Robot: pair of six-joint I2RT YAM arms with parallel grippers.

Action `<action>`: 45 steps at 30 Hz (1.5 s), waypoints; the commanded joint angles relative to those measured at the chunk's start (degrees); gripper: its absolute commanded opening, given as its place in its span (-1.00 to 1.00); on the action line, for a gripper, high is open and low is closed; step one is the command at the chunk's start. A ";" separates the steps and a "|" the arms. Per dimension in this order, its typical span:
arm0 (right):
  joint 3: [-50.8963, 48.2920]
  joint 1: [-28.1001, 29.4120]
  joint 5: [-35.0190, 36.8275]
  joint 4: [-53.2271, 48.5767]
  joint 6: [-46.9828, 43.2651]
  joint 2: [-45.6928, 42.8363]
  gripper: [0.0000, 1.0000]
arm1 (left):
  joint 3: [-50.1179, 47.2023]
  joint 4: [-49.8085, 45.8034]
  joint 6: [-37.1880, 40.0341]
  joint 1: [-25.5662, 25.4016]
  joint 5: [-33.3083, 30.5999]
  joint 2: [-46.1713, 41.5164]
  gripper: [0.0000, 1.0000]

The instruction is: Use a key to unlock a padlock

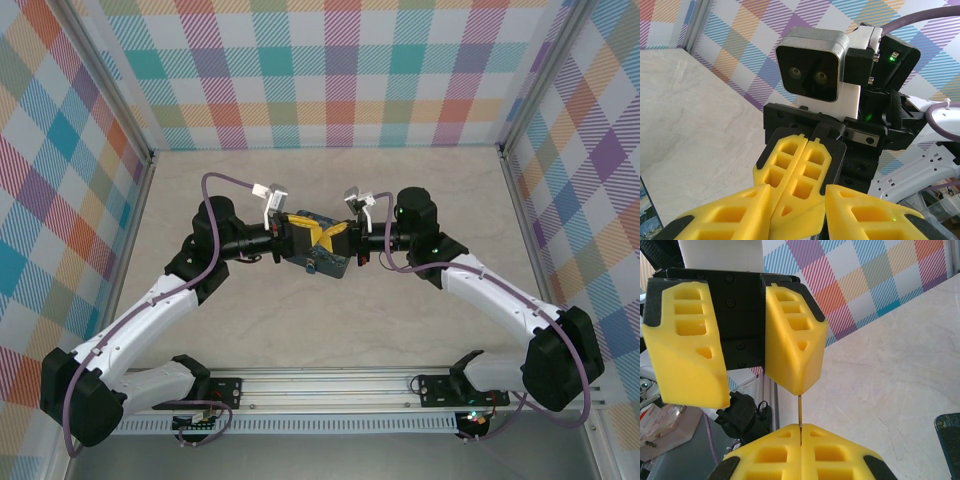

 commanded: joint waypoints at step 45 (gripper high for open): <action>-2.52 -0.84 -3.43 10.06 6.71 -3.42 -0.43 | -2.18 5.89 -1.44 -0.90 -3.88 -1.44 -1.00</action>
